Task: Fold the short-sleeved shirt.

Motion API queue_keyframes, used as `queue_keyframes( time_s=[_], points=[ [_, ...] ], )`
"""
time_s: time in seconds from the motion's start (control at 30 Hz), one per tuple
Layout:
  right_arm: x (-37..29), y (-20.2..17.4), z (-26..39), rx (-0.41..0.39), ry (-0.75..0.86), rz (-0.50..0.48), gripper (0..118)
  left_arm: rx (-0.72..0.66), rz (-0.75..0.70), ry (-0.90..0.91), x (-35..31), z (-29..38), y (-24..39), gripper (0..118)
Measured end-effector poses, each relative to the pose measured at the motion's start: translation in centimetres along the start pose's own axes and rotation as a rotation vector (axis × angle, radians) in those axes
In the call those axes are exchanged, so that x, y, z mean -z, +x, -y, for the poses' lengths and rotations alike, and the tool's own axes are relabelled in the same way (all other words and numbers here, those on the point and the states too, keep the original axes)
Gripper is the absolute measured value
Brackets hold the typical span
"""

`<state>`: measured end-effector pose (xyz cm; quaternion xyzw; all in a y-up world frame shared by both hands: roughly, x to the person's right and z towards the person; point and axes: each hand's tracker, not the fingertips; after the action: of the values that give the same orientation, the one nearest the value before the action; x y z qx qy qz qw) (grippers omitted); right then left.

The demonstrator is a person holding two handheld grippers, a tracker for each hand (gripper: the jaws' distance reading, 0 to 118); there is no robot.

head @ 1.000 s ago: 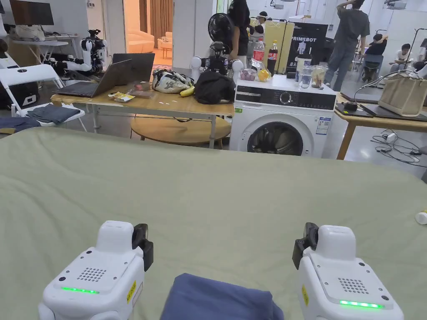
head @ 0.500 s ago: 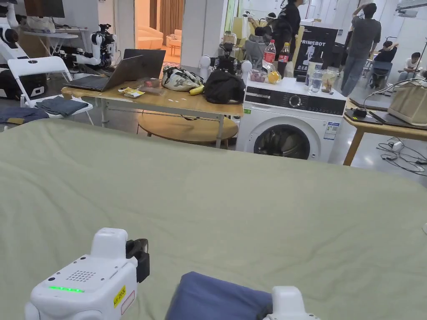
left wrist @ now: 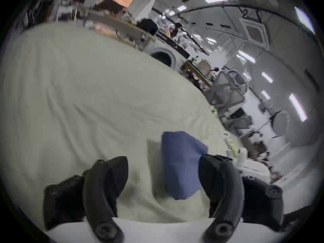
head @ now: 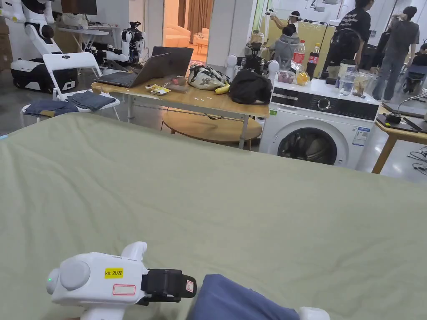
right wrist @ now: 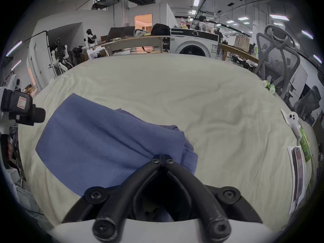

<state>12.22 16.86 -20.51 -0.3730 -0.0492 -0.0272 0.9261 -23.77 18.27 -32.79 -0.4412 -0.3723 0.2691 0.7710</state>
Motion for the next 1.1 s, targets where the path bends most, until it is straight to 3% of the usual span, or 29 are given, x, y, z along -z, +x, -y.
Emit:
queue_keyframes(
  time_s=[0.33,0.5,0.6,0.67,0.8,1.1],
  points=[
    [-0.1,0.3,-0.1,0.007,-0.002,-0.017,0,-0.226,0.200,-0.261,8.7,-1.1,-2.6,85],
    [0.0,0.4,0.0,0.014,-0.003,-0.024,0,-0.183,0.191,-0.271,10.0,-1.2,-1.1,83],
    [0.0,0.5,0.0,0.016,-0.003,-0.024,0,-0.068,0.067,-0.287,10.4,-0.2,-0.1,43],
    [0.0,0.5,0.1,0.018,0.002,-0.027,0,-0.086,0.115,-0.257,10.0,0.1,-0.9,29],
    [-0.3,0.2,0.3,0.005,0.017,-0.028,0,-0.210,0.174,-0.220,10.0,1.1,-2.7,20],
    [-1.9,0.7,-1.1,0.022,0.118,-0.035,0,-0.204,0.195,-0.179,8.3,1.0,-1.5,19]
  ],
)
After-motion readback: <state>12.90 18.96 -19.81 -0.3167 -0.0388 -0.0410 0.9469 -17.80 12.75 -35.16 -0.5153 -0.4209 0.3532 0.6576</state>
